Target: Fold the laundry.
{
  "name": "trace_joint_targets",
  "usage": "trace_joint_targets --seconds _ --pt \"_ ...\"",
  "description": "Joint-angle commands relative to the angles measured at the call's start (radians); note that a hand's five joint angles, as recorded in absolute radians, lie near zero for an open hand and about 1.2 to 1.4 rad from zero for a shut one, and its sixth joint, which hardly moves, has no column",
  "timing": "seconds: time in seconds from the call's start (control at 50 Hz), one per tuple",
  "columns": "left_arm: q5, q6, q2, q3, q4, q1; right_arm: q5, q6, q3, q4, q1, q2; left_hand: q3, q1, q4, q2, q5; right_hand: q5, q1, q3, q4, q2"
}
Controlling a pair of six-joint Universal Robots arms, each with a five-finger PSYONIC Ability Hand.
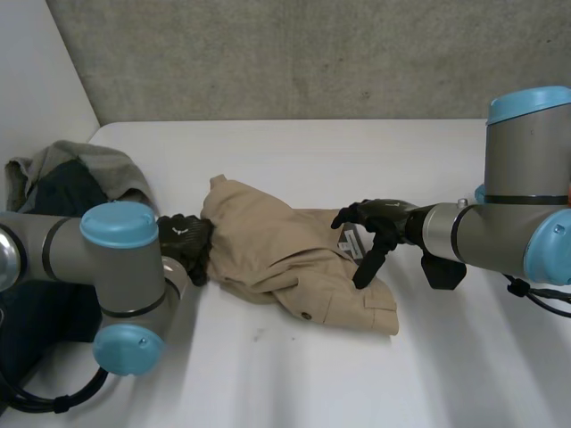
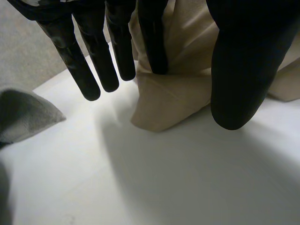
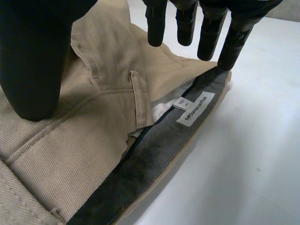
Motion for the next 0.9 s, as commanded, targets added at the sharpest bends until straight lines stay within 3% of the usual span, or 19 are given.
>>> trace_joint_targets --seconds 0.02,0.22,0.38,0.54,0.68,0.9 --pt "0.0 0.098 -0.017 0.004 0.07 0.012 -0.005 0.001 0.007 -0.002 0.0 0.001 0.174 0.203 0.169 0.175 0.168 -0.071 -0.025 -0.033 -0.058 -0.048" --pt "0.0 0.105 -0.027 0.019 0.095 0.012 -0.005 0.0 0.028 -0.005 0.0 -0.001 0.35 0.379 0.345 0.351 0.344 -0.068 -0.022 -0.03 -0.055 -0.045" --pt "0.001 0.106 -0.045 0.042 0.091 0.014 -0.007 0.0 0.046 -0.008 -0.002 -0.001 0.846 0.875 0.84 0.847 0.839 -0.068 -0.022 -0.03 -0.055 -0.045" --pt "0.004 0.126 -0.021 0.047 0.079 0.011 -0.008 0.0 0.045 -0.008 -0.012 -0.016 0.846 0.875 0.841 0.847 0.84 -0.068 -0.022 -0.03 -0.055 -0.045" --pt "0.012 0.177 0.223 -0.011 0.024 0.011 -0.013 -0.017 0.01 0.014 -0.017 -0.049 0.846 0.875 0.841 0.847 0.84 -0.068 -0.022 -0.03 -0.055 -0.045" --pt "0.014 0.18 0.535 -0.047 -0.036 0.0 -0.099 -0.206 -0.107 0.317 -0.014 -0.027 0.846 0.875 0.841 0.847 0.84 -0.05 -0.005 -0.013 -0.038 -0.027"
